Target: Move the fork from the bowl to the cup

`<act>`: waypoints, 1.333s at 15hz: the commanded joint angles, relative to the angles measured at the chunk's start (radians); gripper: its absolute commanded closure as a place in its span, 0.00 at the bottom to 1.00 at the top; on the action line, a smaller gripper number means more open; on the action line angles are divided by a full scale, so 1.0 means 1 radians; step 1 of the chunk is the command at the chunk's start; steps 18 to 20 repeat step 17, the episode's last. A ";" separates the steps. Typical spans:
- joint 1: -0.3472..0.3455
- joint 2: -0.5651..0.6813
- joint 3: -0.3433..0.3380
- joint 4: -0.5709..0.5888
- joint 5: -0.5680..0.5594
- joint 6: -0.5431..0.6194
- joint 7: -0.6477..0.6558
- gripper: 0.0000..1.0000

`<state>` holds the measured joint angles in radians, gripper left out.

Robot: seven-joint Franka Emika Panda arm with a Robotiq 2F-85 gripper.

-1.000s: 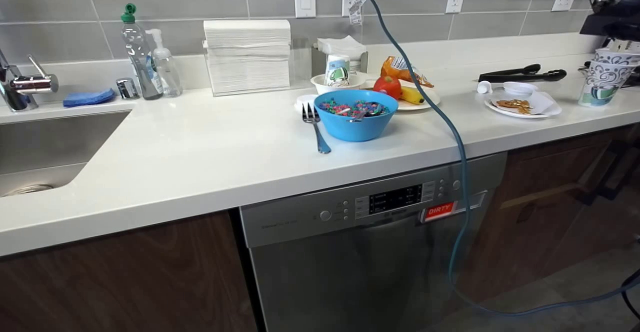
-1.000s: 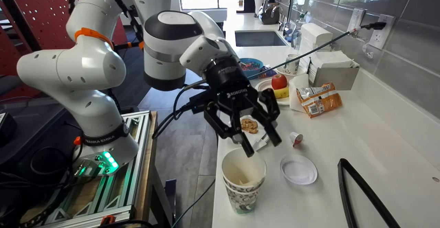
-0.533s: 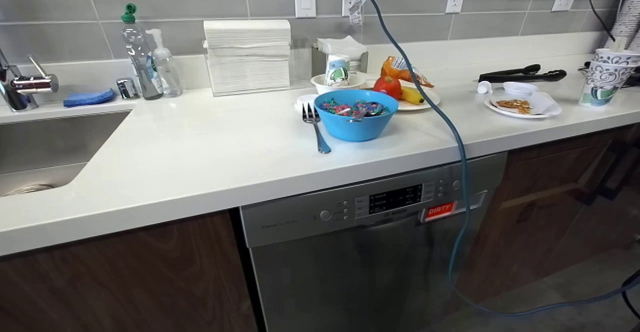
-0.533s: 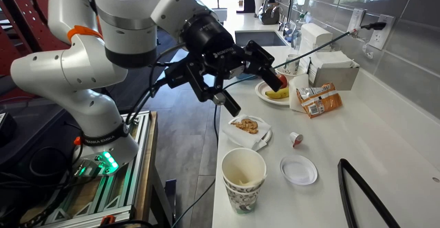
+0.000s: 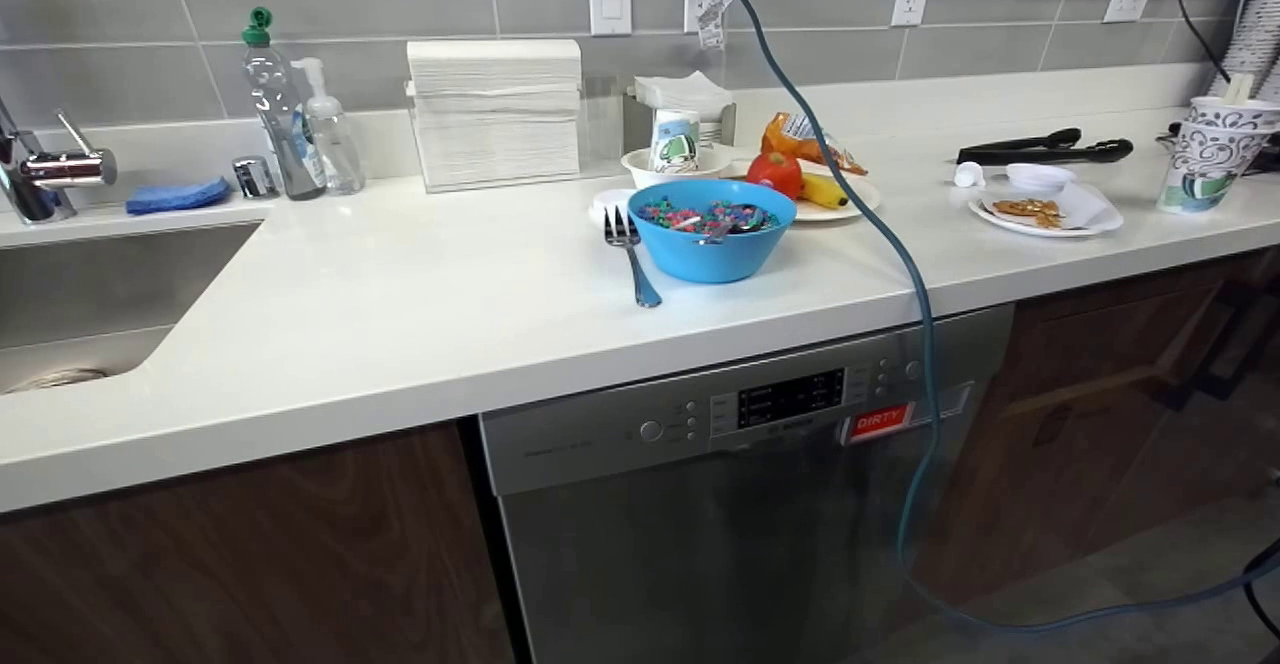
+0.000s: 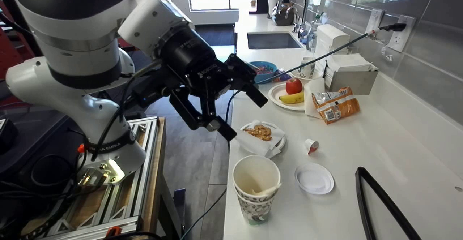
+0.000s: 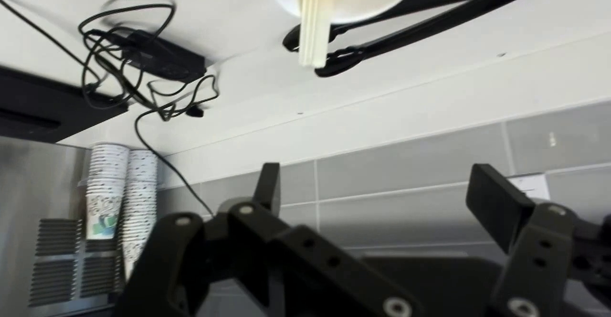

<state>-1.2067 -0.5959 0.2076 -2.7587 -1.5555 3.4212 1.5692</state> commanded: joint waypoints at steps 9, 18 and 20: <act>-0.143 -0.086 0.207 0.303 -0.795 0.827 0.608 0.00; 0.142 0.032 0.098 0.389 -0.927 0.763 0.743 0.00; 0.142 0.032 0.098 0.389 -0.927 0.763 0.743 0.00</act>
